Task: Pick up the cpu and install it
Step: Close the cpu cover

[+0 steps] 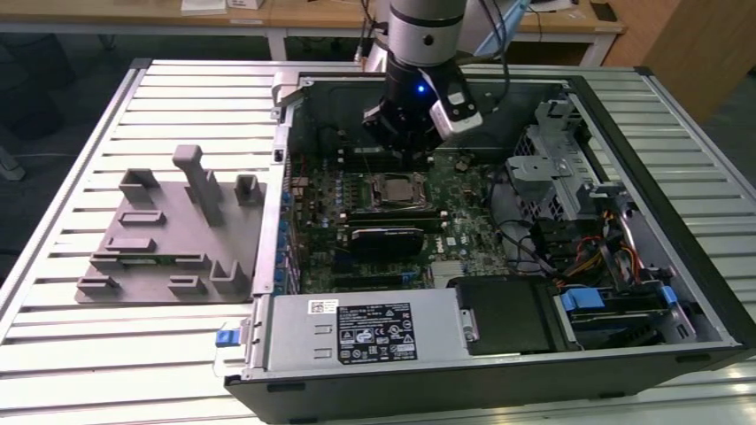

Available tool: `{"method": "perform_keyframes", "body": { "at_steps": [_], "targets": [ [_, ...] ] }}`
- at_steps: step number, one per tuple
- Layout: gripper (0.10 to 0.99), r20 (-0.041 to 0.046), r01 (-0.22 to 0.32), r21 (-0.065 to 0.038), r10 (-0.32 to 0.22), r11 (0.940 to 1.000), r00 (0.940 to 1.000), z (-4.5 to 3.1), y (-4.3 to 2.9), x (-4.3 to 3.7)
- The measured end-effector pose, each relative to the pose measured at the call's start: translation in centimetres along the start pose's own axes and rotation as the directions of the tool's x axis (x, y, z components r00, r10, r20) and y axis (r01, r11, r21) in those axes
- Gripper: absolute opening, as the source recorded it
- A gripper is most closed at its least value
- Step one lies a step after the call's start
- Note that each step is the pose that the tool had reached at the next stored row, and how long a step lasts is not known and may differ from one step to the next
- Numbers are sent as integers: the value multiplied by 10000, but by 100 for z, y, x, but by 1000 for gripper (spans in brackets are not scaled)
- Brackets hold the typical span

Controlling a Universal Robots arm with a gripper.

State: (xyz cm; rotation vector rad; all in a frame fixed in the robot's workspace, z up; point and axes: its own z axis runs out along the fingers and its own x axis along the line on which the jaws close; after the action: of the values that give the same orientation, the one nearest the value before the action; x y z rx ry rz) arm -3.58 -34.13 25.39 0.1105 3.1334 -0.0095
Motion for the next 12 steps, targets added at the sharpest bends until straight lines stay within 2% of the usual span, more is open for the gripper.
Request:
{"method": "perform_keyframes", "body": {
  "at_steps": [4,6,7,12],
  "targets": [
    [106,9,-1,-3,1,10000,10000,54,-4,48],
    [106,6,1,3,-1,10000,10000,51,-4,48],
    [106,9,-1,-2,1,10000,10000,-6,-4,48],
    [106,17,0,-2,0,10000,10000,5,-5,64]
  ]
}}
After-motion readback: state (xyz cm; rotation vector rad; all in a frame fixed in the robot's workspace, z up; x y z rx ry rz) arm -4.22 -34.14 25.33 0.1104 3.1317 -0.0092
